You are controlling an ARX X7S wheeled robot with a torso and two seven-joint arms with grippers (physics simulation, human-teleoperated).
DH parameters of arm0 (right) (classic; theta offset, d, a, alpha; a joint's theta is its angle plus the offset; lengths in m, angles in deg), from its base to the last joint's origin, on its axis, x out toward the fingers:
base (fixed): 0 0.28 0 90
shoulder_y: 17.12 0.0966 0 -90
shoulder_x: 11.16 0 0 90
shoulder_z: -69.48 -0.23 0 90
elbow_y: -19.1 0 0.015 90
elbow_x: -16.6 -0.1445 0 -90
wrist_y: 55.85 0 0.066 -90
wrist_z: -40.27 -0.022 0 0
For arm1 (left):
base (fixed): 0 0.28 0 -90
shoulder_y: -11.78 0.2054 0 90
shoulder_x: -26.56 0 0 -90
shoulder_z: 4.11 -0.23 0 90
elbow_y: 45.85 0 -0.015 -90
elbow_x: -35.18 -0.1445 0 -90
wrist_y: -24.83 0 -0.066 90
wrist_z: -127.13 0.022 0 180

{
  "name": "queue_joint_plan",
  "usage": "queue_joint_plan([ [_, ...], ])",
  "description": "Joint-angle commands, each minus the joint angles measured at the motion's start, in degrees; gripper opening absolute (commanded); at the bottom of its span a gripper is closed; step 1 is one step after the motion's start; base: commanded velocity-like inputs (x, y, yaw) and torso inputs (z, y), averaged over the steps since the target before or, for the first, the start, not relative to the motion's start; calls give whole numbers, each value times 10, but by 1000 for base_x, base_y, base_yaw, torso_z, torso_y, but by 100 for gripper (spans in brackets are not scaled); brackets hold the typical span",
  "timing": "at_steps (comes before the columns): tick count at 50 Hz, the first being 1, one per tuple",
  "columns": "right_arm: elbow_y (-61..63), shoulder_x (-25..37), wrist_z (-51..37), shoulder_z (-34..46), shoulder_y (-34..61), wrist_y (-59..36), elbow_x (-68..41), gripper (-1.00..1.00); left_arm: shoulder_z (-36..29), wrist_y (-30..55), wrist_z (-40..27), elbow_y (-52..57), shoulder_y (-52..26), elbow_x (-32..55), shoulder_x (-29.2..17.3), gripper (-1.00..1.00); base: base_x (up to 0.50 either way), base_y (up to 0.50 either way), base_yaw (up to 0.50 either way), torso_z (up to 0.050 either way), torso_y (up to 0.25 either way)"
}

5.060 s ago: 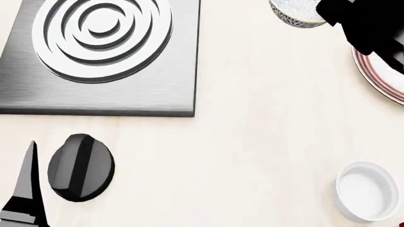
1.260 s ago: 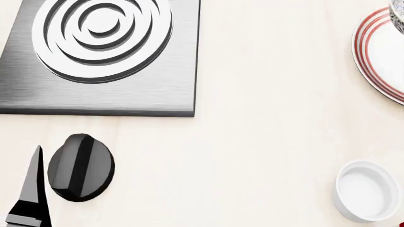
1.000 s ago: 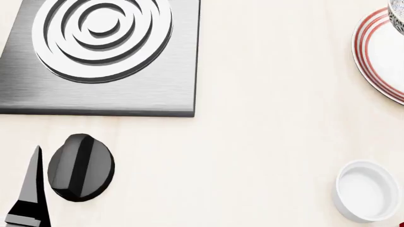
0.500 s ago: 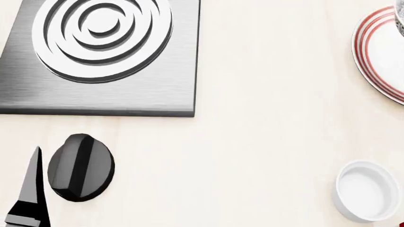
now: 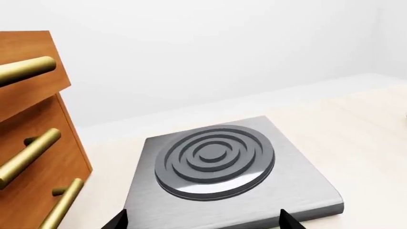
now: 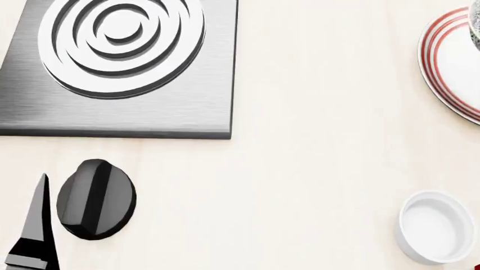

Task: Pick the akita bowl next to the ramekin and place it on the plate.

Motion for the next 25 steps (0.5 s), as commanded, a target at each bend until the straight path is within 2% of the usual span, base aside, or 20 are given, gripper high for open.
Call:
queue_joint_plan([
  [1, -5, -3, 7, 0, 6, 0, 17, -100, 0, -2, 1, -1, 3, -2, 0, 100, 0, 0, 0, 0, 0],
  [25, 8, -4, 1, 8, -9, 8, 32, -100, 1, -8, 2, -4, 10, -6, -4, 100, 0, 0, 0, 0, 0],
])
